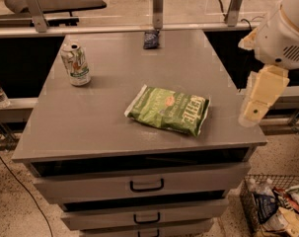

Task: Move rxbar blueberry near green jalapeno chip bag

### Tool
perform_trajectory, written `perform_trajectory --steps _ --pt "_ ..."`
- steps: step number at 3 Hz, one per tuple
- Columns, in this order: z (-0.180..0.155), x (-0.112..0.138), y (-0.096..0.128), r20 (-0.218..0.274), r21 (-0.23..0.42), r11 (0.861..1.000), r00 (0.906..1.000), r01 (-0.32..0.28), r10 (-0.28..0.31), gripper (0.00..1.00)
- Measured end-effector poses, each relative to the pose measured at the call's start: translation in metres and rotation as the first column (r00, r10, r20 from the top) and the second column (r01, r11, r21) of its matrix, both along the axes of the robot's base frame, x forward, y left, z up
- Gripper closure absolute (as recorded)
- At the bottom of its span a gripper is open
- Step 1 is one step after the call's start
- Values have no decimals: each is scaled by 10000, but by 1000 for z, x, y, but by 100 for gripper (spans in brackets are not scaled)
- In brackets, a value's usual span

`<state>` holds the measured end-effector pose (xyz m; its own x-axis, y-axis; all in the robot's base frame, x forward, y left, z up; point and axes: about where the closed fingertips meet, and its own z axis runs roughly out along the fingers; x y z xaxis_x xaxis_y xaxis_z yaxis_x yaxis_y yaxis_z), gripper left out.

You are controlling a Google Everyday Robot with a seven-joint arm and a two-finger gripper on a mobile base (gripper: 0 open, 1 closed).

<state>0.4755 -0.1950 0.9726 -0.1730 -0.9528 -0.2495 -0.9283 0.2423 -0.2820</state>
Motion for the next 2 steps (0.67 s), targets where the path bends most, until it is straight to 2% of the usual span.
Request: perform_trajectory --steps 1,2 --pt "-1 55 40 690 674 9965 9966 -498 452 0" --pt "11 110 85 1844 1741 9811 9815 -842 515 0"
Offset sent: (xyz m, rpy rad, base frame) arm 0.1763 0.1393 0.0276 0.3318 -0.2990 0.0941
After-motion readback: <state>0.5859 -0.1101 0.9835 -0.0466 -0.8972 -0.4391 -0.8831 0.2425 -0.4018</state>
